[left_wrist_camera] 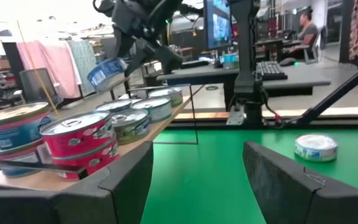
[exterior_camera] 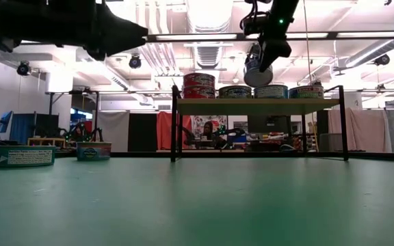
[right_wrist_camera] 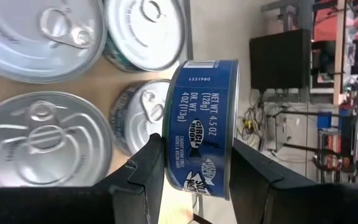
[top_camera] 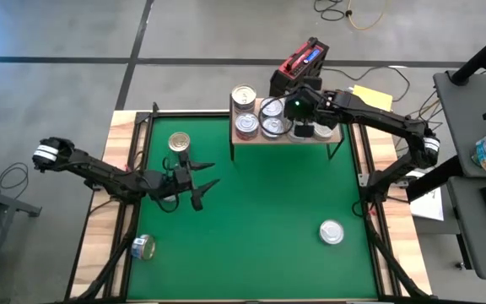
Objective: Stack canned seafood by type on shelf
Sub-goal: Stack the blue tuna can on top of the other blue tuna can on the shelf
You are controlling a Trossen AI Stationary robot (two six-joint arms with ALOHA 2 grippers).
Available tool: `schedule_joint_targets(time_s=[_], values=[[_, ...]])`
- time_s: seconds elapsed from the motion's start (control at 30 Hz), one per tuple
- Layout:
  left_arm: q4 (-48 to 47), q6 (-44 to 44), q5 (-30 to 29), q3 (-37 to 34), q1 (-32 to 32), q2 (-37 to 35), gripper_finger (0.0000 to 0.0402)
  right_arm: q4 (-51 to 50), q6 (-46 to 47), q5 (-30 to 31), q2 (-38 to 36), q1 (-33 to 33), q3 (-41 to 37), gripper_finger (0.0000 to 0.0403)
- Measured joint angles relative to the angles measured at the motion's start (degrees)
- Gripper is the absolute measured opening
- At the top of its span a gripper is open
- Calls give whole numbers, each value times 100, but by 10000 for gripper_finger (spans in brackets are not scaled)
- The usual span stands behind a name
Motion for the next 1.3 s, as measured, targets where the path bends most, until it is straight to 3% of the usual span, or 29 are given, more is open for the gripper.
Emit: schedule_joint_targets(time_s=[0.57,1.3], values=[[-172,-3,-281,2,-4,98,233,-453,751,-156,7,-2,-4,130],[-156,-5,-281,2,-1,101,233,-104,648,-82,44,-5,-289,130]])
